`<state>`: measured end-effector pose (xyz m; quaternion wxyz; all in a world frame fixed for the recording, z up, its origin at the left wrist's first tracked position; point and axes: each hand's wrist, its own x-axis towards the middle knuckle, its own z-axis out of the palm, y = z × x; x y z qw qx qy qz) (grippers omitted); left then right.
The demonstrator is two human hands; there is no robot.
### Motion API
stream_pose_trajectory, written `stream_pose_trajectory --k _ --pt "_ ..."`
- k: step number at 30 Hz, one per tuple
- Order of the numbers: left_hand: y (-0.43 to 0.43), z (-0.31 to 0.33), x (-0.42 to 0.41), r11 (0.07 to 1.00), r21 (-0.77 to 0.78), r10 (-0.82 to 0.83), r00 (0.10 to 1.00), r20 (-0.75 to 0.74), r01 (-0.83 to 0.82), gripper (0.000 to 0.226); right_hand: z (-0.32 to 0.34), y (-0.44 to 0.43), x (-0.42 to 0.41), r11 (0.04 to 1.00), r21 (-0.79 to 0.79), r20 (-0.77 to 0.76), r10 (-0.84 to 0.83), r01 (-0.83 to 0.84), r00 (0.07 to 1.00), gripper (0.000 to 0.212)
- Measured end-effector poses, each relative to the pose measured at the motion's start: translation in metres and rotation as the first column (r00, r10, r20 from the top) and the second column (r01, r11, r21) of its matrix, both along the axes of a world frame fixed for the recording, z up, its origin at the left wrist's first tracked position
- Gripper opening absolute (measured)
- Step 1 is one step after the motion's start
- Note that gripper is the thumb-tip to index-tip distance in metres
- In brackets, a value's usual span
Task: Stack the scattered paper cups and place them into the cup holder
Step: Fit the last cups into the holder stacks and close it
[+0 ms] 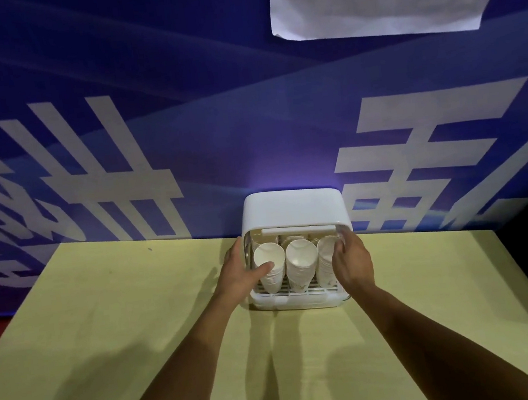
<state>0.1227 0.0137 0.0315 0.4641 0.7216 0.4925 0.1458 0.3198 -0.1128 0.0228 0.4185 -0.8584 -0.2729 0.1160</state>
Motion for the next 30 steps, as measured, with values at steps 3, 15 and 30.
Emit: stream_pose_trajectory --k 3,15,30 --pt "-0.002 -0.001 0.003 1.0 -0.016 -0.018 0.999 0.027 0.019 0.09 -0.001 -0.005 -0.001 1.0 0.009 -0.005 0.026 -0.026 1.0 0.041" --pt "-0.026 -0.007 0.001 0.993 0.027 0.113 0.991 0.065 -0.115 0.072 -0.012 -0.033 -0.01 0.999 0.031 -0.002 -0.019 0.019 1.0 0.031" --pt "-0.044 -0.024 -0.005 0.985 0.01 0.172 0.982 0.073 -0.173 0.073 -0.027 -0.053 -0.023 0.999 0.03 -0.004 -0.032 0.032 0.999 0.034"
